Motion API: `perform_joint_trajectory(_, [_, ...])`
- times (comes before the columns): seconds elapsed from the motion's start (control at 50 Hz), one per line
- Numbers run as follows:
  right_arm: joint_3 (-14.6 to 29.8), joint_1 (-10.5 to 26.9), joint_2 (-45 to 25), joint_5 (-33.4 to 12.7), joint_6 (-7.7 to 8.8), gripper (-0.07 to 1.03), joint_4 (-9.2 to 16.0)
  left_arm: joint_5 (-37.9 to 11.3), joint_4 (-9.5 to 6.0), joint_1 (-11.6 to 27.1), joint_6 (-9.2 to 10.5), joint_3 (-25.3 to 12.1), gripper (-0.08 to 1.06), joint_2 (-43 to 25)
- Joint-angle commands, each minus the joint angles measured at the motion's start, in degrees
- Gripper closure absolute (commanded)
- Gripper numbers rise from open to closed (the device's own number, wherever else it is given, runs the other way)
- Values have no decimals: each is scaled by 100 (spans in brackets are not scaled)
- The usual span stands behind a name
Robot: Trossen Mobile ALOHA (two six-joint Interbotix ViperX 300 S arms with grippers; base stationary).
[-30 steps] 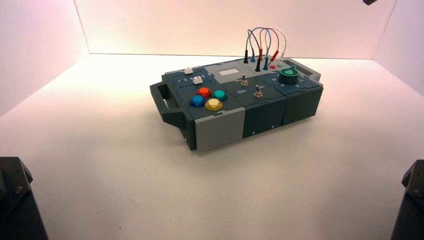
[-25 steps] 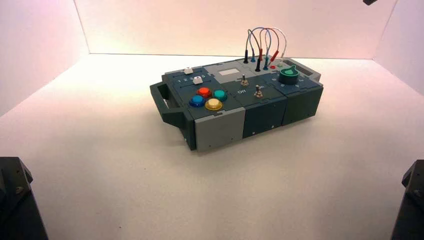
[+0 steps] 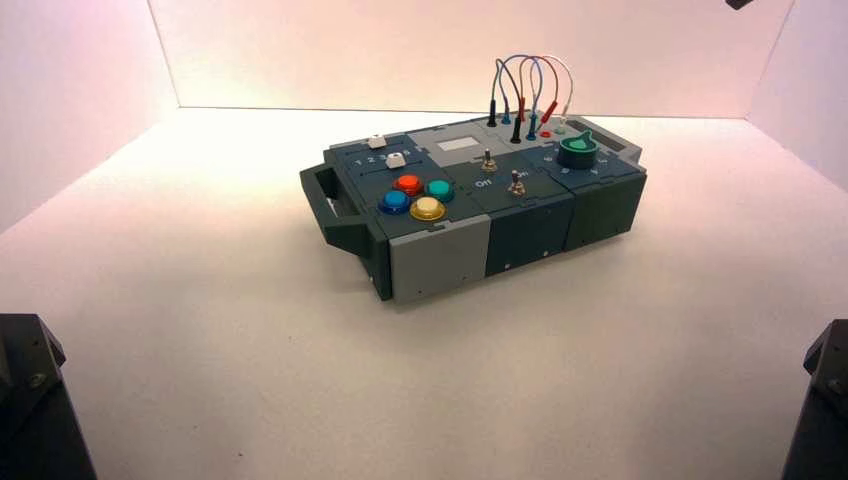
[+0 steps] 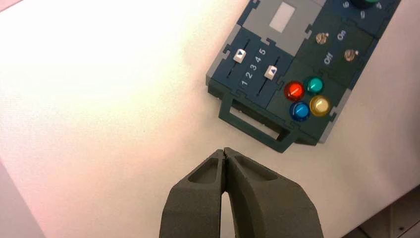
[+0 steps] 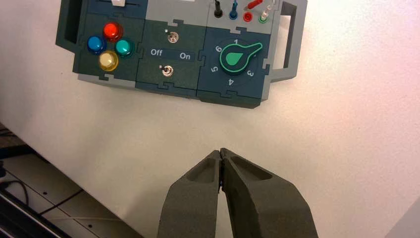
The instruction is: Move the left gripper to the right.
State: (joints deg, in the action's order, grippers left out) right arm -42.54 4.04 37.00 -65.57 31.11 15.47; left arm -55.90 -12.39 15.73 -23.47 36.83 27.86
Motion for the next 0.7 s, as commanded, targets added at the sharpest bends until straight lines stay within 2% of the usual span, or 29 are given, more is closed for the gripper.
perform_joint_trajectory(0.02, [97,26,26,18,-9,99,26,79,-26,-18,334,-97,101,44])
perform_joint_trajectory(0.04, [88,18,35,26,-53,99,26,88,-26,9,439,-105,101,35])
perform_joint_trajectory(0.22, [88,18,53,26,-132,99,26,167,-26,387,615,-176,101,-53])
perform_joint_trajectory(0.36, [114,18,53,35,-246,99,26,360,-26,756,1055,-308,101,-246])
perform_joint_trajectory(0.44, [141,18,53,35,-281,99,26,422,-26,923,1195,-369,101,-360])
perform_joint_trajectory(0.48, [149,18,53,35,-308,99,18,475,-26,1125,1380,-457,101,-510])
perform_joint_trajectory(0.54, [158,18,53,35,-352,99,18,510,-26,1292,1547,-545,101,-633])
perform_joint_trajectory(0.58, [158,18,62,44,-369,99,26,510,-26,1318,1582,-554,101,-668])
perform_joint_trajectory(0.62, [158,18,53,70,-404,99,18,519,-18,1503,1784,-668,101,-835])
perform_joint_trajectory(0.7, [158,18,53,114,-431,99,26,527,9,1731,1986,-800,101,-1055])
